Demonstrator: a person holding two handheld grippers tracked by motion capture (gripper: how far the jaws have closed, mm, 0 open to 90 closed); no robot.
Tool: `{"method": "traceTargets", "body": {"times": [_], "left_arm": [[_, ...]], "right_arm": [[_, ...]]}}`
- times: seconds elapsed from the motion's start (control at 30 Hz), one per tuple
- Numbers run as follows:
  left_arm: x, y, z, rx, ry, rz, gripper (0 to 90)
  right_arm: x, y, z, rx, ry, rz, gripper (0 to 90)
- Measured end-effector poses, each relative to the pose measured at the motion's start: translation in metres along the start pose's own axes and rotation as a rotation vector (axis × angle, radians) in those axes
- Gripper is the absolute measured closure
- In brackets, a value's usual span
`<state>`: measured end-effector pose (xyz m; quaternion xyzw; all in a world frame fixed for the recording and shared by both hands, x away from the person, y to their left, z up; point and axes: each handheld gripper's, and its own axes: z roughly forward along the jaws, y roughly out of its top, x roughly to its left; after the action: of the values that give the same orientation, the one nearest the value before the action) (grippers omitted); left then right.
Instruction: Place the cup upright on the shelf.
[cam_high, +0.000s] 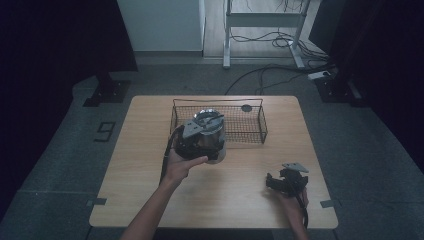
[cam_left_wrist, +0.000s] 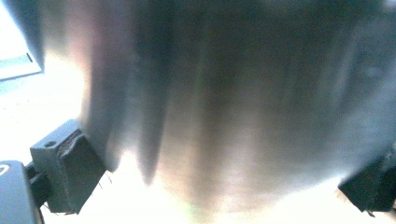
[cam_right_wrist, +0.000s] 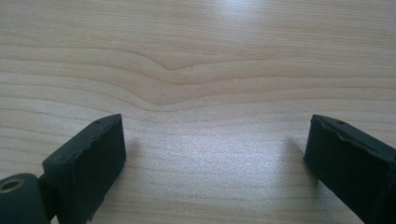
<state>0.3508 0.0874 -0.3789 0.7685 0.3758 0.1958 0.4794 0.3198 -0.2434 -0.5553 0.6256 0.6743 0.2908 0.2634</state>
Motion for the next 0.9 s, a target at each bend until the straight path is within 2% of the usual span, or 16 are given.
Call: {"method": "traceTargets", "body": {"times": [0.33, 0.47, 0.63, 0.9], "left_arm": [[0.013, 0.016, 0.012, -0.029, 0.030, 0.011, 4.1], [0.018, 0.022, 0.018, -0.023, 0.022, -0.006, 4.1], [0.023, 0.029, 0.028, -0.022, 0.050, 0.019, 4.1], [0.041, 0.035, 0.048, -0.027, 0.074, 0.012, 4.1]], "right_arm": [[0.000, 0.001, 0.001, 0.000, -0.003, 0.002, 4.7], [0.000, 0.000, 0.001, -0.001, -0.003, 0.000, 4.7], [0.000, 0.001, 0.001, -0.002, -0.003, 0.001, 4.7], [0.000, 0.000, 0.001, -0.004, -0.004, 0.002, 4.7]]}}
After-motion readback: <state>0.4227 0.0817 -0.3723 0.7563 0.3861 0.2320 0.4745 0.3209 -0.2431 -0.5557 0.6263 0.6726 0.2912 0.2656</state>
